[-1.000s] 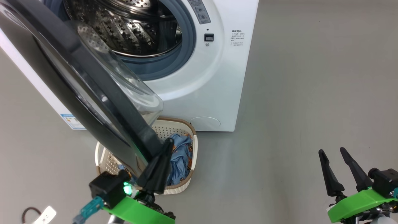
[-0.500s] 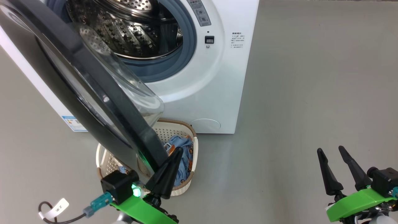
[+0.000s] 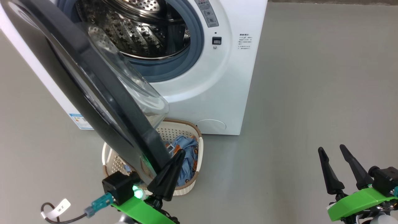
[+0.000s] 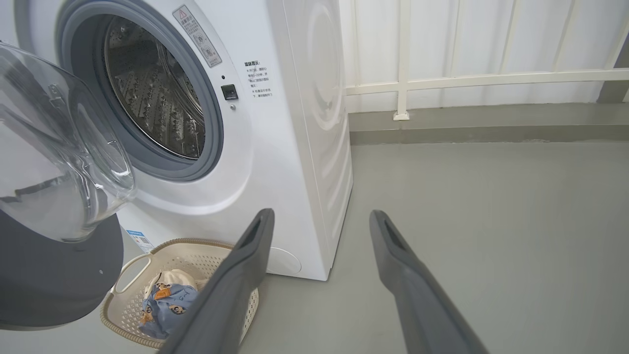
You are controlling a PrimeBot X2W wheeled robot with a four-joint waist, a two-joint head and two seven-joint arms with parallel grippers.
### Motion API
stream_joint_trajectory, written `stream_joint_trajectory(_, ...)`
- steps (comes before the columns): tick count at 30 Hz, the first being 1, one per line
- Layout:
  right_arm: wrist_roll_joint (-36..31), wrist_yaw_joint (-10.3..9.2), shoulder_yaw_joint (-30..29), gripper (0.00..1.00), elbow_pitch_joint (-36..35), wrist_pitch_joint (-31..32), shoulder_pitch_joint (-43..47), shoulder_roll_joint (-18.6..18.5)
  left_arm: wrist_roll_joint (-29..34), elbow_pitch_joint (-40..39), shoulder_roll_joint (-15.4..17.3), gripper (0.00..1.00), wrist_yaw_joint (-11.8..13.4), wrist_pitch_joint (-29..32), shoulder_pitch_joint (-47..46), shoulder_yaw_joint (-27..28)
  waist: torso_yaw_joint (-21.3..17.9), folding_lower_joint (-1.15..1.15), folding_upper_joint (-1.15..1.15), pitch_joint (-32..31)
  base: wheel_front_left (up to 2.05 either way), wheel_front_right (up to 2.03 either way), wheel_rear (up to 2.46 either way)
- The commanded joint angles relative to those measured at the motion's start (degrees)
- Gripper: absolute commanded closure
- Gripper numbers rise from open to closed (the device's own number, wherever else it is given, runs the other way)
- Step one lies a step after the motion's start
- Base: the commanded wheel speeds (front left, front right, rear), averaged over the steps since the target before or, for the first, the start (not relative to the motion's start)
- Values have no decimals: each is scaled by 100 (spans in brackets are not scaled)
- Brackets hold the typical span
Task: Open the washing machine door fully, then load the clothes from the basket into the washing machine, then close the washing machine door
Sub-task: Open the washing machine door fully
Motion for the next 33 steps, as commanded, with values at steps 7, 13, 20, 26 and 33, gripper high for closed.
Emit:
stream_joint_trajectory(7, -76, 9, 114, 0, -183, -70, 4, -115, -119, -137, 306, 100, 180, -100, -68, 502, 170, 0, 0, -7, 0, 0, 0)
stream_joint_trajectory(13, -101, 9, 79, 0, -206, -70, 4, -123, -126, -300, 359, 100, 242, -86, 48, 503, 323, 0, 0, 7, 0, 0, 0)
stream_joint_trajectory(20, -126, 9, 73, 0, -218, -70, -2, -123, -155, -516, 399, 100, 325, -39, 192, 494, 518, 0, 0, 27, 0, 0, 0)
stream_joint_trajectory(26, -139, 9, 93, 0, -216, -70, -27, -141, -171, -636, 434, 100, 371, 0, 249, 483, 695, 0, 0, 62, 0, 0, 0)
stream_joint_trajectory(33, -139, 9, 85, 0, -209, -70, -27, -152, -154, -786, 473, 100, 449, 32, 354, 452, 956, 0, 0, 68, 0, 0, 0)
